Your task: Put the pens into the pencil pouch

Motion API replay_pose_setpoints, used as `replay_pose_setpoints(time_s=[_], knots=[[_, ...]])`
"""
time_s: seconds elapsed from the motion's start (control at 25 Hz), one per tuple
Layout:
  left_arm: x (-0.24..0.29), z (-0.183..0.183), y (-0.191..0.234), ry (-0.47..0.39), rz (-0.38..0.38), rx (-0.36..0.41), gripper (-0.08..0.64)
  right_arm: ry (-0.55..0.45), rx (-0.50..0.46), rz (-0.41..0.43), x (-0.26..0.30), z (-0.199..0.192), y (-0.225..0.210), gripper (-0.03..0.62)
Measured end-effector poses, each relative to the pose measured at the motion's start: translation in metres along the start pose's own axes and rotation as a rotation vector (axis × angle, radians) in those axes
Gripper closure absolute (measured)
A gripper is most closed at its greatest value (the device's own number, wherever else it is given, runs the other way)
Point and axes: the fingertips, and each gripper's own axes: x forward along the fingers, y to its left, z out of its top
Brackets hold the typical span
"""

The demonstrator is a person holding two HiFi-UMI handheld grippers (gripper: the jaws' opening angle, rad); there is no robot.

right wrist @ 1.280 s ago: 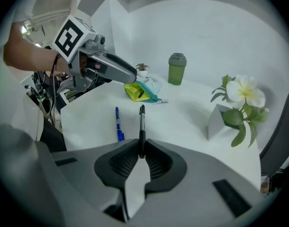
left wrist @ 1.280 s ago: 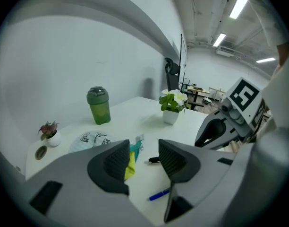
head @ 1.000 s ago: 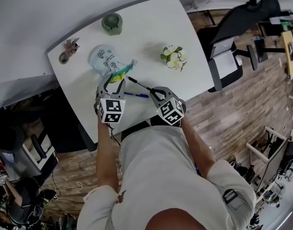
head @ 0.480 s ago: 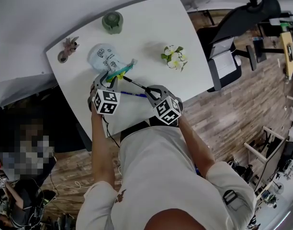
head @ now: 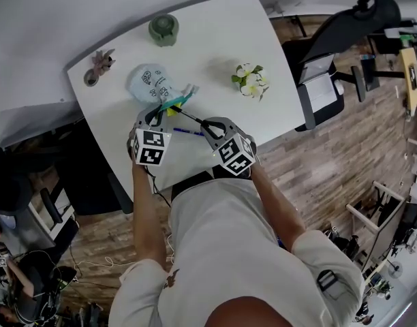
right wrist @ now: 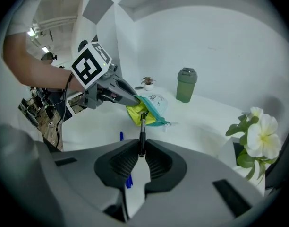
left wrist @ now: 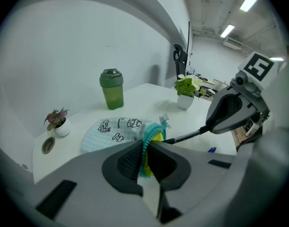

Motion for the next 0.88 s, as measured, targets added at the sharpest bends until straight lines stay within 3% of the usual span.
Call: replay_pose_setpoints(time_s=[0.88], knots=[[-0.017,0.009,-0.015,-0.095,-0.014,-0.180,0.549,-0.142,0.066,0.035,0.057,0.052,0.012,0.546]])
